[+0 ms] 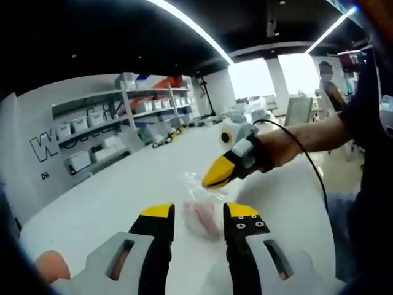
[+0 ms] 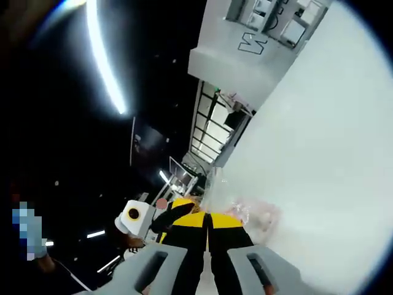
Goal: Open the resealable bag by pulling the two sides of the seal apart until the entire bag opening is separated and visibly accessible.
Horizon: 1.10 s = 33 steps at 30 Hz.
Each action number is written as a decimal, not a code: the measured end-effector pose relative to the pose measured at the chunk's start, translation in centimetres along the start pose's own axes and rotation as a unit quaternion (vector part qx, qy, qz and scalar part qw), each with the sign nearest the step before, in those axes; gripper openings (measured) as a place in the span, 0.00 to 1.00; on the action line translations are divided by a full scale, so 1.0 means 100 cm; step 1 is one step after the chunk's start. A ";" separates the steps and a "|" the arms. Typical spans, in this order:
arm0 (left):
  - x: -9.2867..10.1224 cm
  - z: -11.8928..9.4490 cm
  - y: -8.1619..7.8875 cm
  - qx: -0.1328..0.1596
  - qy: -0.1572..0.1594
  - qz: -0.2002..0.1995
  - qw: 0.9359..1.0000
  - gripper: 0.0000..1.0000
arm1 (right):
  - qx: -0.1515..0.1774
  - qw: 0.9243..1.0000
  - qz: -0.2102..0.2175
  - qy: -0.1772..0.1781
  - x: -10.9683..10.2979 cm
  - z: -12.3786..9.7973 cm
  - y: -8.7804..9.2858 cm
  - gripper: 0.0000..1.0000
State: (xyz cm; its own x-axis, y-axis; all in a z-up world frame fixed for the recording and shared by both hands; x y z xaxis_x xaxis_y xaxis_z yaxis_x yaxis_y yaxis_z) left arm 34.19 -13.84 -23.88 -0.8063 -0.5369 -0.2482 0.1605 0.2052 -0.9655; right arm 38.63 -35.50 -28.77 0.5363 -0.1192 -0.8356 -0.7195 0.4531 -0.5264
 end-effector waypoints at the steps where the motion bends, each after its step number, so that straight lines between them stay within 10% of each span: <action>1: 0.000 0.001 -0.001 0.000 0.000 0.000 1.000 0.33 | 0.000 1.000 0.000 0.000 0.001 0.000 0.000 0.00; 33: -0.004 0.020 -0.013 -0.059 -0.015 -0.146 0.987 0.35 | 0.003 1.000 -0.015 0.002 0.003 0.002 0.002 0.00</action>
Point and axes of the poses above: the point that each gripper's makers call its tool centre point, and the gripper's own axes: z roughly forward along the fingers, x roughly to its right, y roughly out of its underside, the point moved 10 cm from there along -z, roughly backward along the fingers, and after that the axes turned 10 degrees about x, right-handed, at the moved point
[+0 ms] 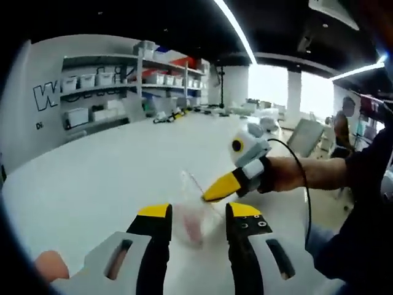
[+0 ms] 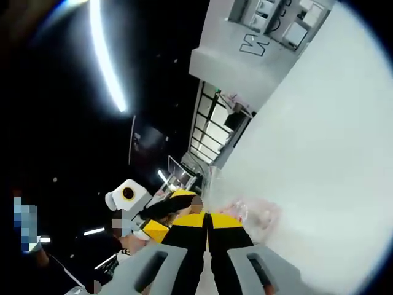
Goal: Open the resealable bag by pulling the two sides of the seal apart until the entire bag opening is separated and visibly accessible.
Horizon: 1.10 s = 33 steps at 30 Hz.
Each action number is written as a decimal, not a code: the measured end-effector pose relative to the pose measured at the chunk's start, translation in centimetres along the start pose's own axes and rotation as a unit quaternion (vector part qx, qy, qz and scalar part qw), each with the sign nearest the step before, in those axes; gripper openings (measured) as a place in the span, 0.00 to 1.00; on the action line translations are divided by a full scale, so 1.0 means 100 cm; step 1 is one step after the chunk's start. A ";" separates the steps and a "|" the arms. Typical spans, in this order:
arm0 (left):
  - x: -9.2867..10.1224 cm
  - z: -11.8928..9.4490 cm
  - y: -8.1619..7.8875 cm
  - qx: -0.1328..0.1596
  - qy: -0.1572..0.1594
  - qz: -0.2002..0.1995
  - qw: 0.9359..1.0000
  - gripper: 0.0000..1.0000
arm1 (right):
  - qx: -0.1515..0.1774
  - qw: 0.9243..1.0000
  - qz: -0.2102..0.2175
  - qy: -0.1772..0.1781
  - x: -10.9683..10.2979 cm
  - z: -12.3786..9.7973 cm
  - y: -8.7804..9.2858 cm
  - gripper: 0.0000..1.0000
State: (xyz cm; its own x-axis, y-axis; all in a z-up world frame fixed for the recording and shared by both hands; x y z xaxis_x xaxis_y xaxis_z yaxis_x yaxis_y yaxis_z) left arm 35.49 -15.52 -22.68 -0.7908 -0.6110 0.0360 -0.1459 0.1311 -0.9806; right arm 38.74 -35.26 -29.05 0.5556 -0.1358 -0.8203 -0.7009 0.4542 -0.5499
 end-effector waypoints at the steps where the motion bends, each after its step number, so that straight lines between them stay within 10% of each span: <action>1: 0.001 0.000 0.000 0.000 0.000 -0.001 1.000 0.34 | -0.001 1.000 -0.002 0.000 0.000 0.000 0.000 0.00; 33: 0.012 0.020 0.002 -0.037 0.016 -0.008 0.999 0.23 | -0.002 0.999 -0.048 0.006 -0.001 0.001 0.004 0.00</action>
Point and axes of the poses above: the point that each gripper's makers call its tool centre point, and the gripper's own axes: z roughly forward along the fingers, x roughly to its right, y roughly out of its underside, the point moved 10 cm from there along -z, roughly backward along the fingers, and after that the axes turned 10 degrees about x, right-handed, at the moved point
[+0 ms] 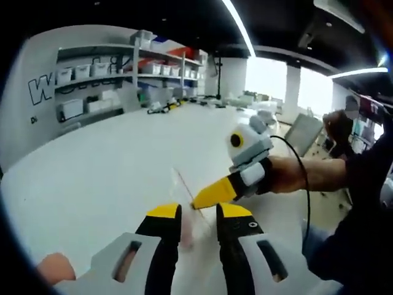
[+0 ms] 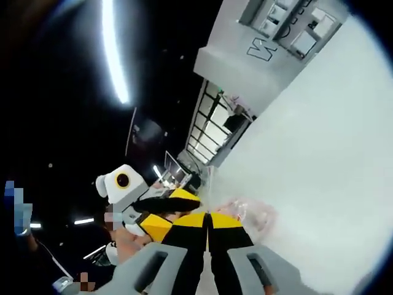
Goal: Open the resealable bag by pulling the two sides of the seal apart until the entire bag opening is separated and visibly accessible.
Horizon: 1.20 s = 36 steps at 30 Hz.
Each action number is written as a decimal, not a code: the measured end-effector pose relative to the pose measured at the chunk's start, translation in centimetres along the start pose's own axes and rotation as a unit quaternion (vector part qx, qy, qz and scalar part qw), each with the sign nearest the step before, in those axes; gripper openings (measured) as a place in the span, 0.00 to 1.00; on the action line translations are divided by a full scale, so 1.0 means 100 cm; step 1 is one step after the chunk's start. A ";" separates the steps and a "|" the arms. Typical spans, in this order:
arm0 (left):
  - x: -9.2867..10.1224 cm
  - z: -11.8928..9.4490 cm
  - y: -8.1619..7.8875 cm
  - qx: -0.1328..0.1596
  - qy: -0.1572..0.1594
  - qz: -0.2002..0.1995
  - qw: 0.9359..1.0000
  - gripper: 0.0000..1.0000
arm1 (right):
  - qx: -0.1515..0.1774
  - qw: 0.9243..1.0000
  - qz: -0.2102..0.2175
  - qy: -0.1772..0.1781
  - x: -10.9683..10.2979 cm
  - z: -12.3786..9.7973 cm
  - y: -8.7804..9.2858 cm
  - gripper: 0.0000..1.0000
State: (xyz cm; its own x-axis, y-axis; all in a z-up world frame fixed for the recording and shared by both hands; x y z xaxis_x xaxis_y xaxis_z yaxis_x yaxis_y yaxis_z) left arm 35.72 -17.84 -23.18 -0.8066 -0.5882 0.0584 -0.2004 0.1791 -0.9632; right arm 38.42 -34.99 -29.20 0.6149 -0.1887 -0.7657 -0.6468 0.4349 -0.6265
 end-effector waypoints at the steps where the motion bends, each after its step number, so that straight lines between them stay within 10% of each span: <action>1: 0.000 0.000 0.001 -0.002 0.000 -0.001 1.000 0.22 | -0.001 1.000 -0.003 0.000 -0.001 0.000 0.001 0.00; 36: -0.005 0.005 0.008 -0.020 0.020 -0.028 0.999 0.09 | -0.016 0.999 -0.042 -0.005 -0.008 0.000 0.002 0.00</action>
Point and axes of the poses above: the point that each gripper's makers call its tool centre point, and the gripper's own axes: z roughly forward along the fingers, x roughly to its right, y roughly out of its underside, the point moved 10 cm from there along -z, roughly backward along the fingers, and after that the axes turned 10 degrees about x, right-handed, at the moved point
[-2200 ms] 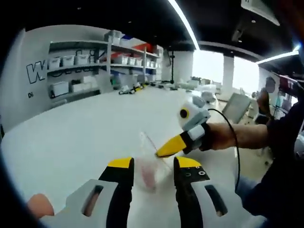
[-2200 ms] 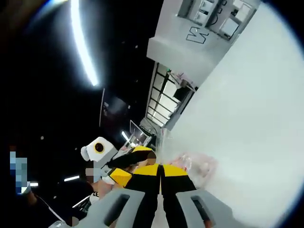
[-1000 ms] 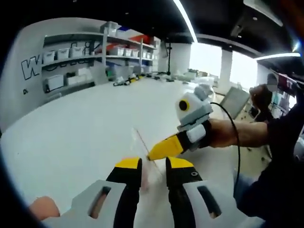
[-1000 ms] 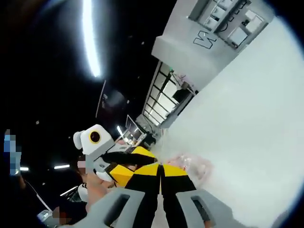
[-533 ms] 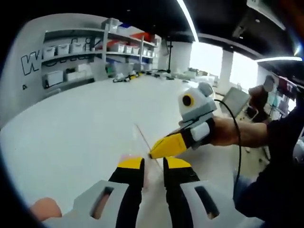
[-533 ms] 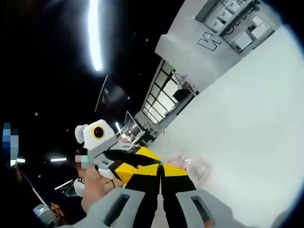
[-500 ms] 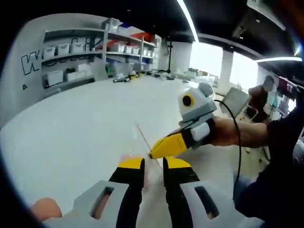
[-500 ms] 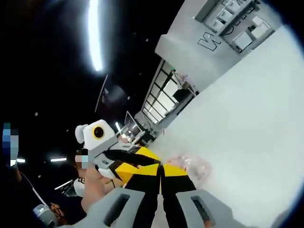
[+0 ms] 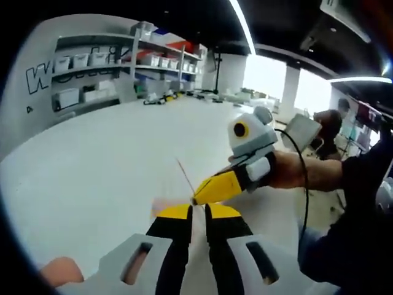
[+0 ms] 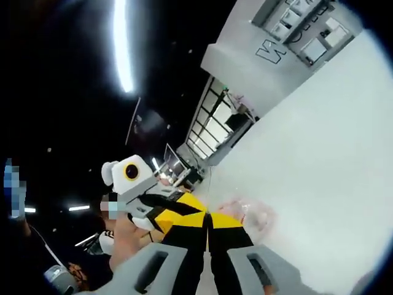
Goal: Open the resealable bag by pulling the two sides of the seal apart until the entire bag opening is separated and visibly accessible.
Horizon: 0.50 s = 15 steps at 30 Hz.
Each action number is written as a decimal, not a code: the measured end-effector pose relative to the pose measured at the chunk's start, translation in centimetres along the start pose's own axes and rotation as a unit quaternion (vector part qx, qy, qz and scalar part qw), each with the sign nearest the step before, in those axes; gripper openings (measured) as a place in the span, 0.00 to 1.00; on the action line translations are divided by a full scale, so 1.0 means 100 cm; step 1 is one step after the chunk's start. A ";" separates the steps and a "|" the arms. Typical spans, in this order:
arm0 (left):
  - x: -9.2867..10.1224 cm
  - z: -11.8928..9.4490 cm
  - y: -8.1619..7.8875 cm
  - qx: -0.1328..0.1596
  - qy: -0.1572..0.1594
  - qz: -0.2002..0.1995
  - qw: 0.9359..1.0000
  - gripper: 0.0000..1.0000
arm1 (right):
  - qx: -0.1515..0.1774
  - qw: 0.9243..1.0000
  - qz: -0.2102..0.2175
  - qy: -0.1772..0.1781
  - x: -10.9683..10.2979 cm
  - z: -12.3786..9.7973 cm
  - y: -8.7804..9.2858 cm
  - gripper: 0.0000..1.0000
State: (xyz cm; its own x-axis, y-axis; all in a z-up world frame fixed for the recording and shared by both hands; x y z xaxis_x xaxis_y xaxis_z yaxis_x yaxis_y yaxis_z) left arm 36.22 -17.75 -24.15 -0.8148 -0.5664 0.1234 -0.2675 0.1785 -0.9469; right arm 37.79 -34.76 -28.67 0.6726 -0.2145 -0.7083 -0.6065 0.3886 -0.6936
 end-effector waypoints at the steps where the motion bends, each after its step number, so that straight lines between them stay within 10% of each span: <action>1: -0.001 -0.001 0.000 0.001 0.001 -0.003 1.000 0.09 | -0.001 1.000 0.000 -0.001 0.000 0.000 0.000 0.00; 15: -0.004 -0.003 0.006 0.017 0.011 -0.034 0.999 0.01 | 0.000 1.000 0.020 -0.005 0.001 -0.003 0.002 0.00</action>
State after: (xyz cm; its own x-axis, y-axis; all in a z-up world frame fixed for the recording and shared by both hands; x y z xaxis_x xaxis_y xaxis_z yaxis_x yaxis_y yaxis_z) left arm 36.22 -17.21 -24.69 -0.8069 -0.5580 0.1939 -0.3056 0.1134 -0.9454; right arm 37.68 -34.96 -28.91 0.6518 -0.1894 -0.7343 -0.6336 0.3960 -0.6646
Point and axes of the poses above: the point that each gripper's makers call its tool centre point, and the gripper's own axes: z roughly forward along the fingers, x roughly to its right, y roughly out of its underside, the point moved 10 cm from there along -z, roughly backward along the fingers, and after that the axes turned 10 degrees about x, right-handed, at the moved point
